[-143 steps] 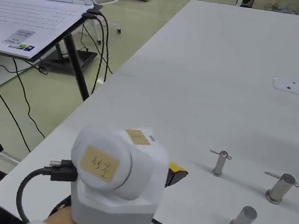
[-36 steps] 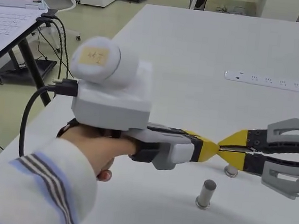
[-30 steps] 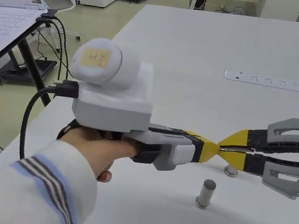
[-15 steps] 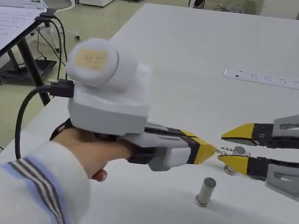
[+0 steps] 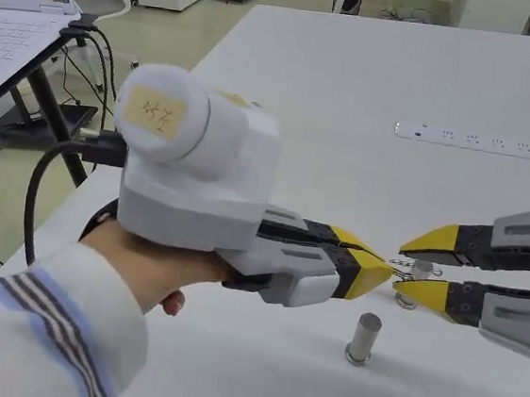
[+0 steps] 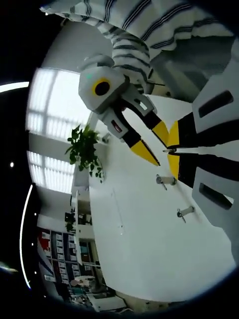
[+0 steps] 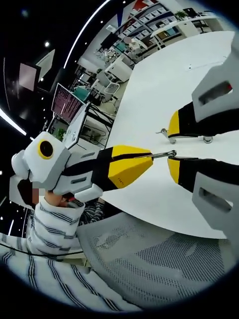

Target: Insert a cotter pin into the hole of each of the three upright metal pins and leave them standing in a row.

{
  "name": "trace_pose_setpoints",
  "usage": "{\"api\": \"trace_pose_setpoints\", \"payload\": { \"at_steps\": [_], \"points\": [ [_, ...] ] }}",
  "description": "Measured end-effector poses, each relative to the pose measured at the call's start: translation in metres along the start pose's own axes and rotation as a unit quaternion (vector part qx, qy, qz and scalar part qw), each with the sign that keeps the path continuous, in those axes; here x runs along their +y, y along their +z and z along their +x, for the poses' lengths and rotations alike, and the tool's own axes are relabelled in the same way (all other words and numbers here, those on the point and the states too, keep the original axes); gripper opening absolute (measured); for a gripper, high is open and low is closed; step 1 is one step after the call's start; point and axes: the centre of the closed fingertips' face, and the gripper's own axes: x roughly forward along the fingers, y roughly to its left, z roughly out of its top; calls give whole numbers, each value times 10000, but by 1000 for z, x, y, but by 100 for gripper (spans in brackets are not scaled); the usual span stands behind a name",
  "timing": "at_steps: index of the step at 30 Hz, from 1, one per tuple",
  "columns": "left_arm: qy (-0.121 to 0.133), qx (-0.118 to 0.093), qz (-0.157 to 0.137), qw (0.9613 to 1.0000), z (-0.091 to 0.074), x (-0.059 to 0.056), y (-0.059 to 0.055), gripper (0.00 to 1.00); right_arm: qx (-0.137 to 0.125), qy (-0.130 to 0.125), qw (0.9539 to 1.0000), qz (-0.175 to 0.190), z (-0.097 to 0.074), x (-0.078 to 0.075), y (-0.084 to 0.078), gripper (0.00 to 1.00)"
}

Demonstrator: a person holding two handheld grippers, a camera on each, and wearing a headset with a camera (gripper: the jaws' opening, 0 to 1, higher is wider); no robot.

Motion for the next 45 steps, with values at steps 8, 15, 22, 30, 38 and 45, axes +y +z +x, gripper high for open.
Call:
{"api": "trace_pose_setpoints", "payload": {
  "at_steps": [8, 15, 22, 30, 38, 45],
  "points": [
    [-67, 158, 496, 9986, 0, -3, -1, 0, -12, 211, 9997, 91, -1, 8, 1, 0],
    [-167, 339, 875, 9954, 1, -5, -5, 0, -2, 309, 9995, 117, -1, 13, 0, 0],
    [-154, 513, 1446, 9880, 2, -6, -9, 0, -19, 265, 9995, 173, -4, 14, 2, 0],
    [-133, 668, 1984, 9777, 4, -5, -15, 0, 71, 383, 9992, 66, -4, 20, 1, 0],
    [-90, 856, 2351, 9682, 3, 0, -22, 3, 124, 489, 9987, 45, -5, 24, -1, 0],
    [80, 952, 2141, 9721, 2, 10, -34, 13, 312, 505, 9982, 77, -6, 24, -14, 0]
  ]
}}
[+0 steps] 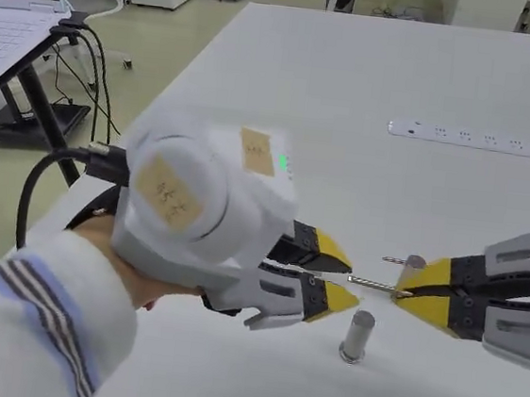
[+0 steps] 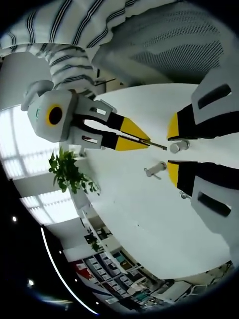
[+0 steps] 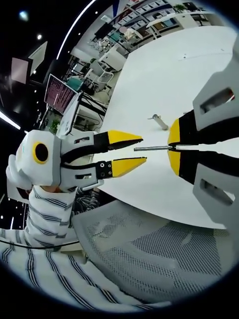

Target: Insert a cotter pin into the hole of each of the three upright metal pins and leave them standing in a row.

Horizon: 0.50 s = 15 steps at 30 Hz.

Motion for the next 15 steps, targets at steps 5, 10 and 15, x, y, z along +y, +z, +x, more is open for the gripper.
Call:
{"api": "trace_pose_setpoints", "payload": {
  "at_steps": [5, 10, 15],
  "points": [
    [30, 82, -144, 9999, 4, 1, -9, 17, 290, 3, 9994, 212, 3, 1, -19, 0],
    [27, 125, -248, 9996, 9, 1, -15, 20, 571, 35, 9975, 426, 6, 4, -39, 0],
    [-35, 157, -291, 9994, 15, 2, -17, 21, 768, 77, 9952, 595, 10, 7, -56, 0]
  ]
}}
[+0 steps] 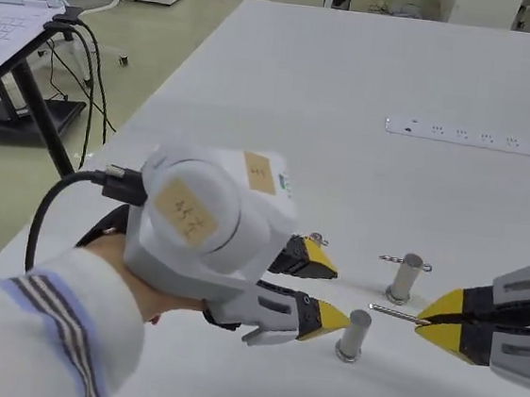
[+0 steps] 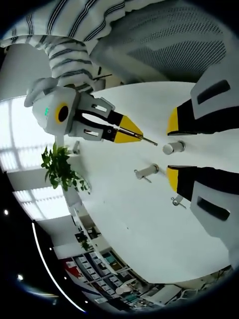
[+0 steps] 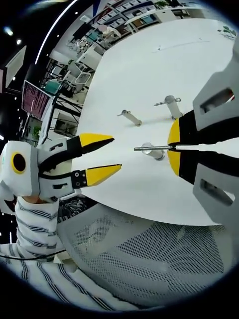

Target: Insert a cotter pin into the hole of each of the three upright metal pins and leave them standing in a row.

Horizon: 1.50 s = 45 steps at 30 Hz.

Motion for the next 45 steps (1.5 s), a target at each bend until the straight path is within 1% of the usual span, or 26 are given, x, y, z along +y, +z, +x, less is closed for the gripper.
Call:
{"api": "trace_pose_setpoints", "payload": {
  "at_steps": [5, 7, 9, 10, 12, 15, 17, 22, 29, 33, 37, 40, 42, 43, 45],
  "points": [
    [-95, 76, -18, 9999, 9, 0, -3, 21, 134, 28, 9998, 145, 4, 1, -11, 0],
    [-124, 116, -2, 9999, 12, 0, -4, 21, 226, 30, 9995, 228, 6, 1, -16, 0],
    [-159, 165, 19, 9997, 17, 0, -5, 21, 412, 76, 9986, 334, 7, 2, -25, 0],
    [-183, 185, 26, 9997, 19, -1, -6, 21, 451, 48, 9984, 331, 9, 1, -28, 0],
    [-222, 211, 34, 9995, 24, -1, -7, 22, 491, 77, 9980, 387, 10, 3, -31, 0],
    [-287, 281, 48, 9992, 30, -2, -11, 21, 458, 99, 9978, 466, 11, 3, -31, 0],
    [-328, 328, -7, 9989, 34, -3, -15, 21, 460, 110, 9978, 473, 12, 4, -30, 0],
    [-361, 436, -51, 9984, 41, -2, -22, 20, 443, 123, 9978, 488, 14, 3, -28, 0],
    [-346, 493, -70, 9982, 46, -3, -26, 16, 495, 170, 9973, 514, 17, 2, -28, 0],
    [-326, 540, -28, 9980, 47, -3, -29, 14, 495, 203, 9973, 499, 19, 2, -28, 0],
    [-302, 514, -13, 9982, 48, -3, -28, 14, 476, 211, 9975, 486, 20, 2, -28, 0],
    [-352, 478, 27, 9982, 49, -6, -25, 10, 470, 230, 9975, 471, 20, 2, -27, 0],
    [-334, 492, 63, 9982, 49, -5, -24, 10, 462, 248, 9976, 452, 21, 3, -26, 0],
    [-345, 502, 57, 9981, 48, -6, -24, 10, 463, 255, 9977, 428, 21, 3, -25, 0],
    [-343, 527, -62, 9980, 48, -5, -24, 9, 463, 268, 9977, 406, 21, 2, -24, 0]
  ]
}}
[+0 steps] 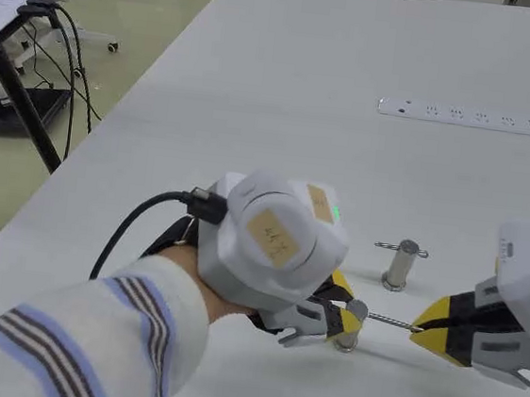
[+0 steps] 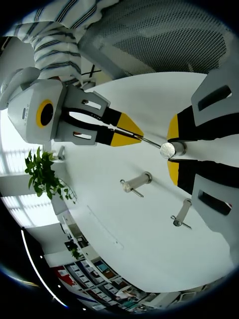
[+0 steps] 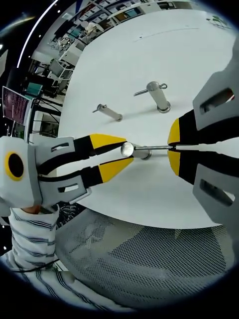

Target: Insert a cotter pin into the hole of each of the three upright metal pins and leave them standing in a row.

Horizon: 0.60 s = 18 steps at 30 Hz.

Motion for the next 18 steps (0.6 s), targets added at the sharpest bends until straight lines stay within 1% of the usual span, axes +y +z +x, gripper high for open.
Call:
{"api": "trace_pose_setpoints", "payload": {
  "at_steps": [3, 8, 13, 15, 18],
  "points": [
    [-8, 7, -82, 10000, 0, 0, 0, 9, 6, -7, 10000, -47, 0, -1, 1, 0],
    [-5, -4, -109, 9999, 0, 0, -1, 9, 30, -20, 9998, -201, 1, -3, 5, 0],
    [-8, -7, -186, 9998, 0, 0, -1, 9, 40, -44, 9996, -267, 1, -5, 7, 0],
    [-4, -12, -211, 9998, 0, 0, -1, 9, 17, -45, 9996, -277, 1, -5, 7, 0],
    [2, -32, -271, 9996, 1, 0, -2, 9, -136, -36, 9997, -197, 1, -6, 7, 0]
  ]
}}
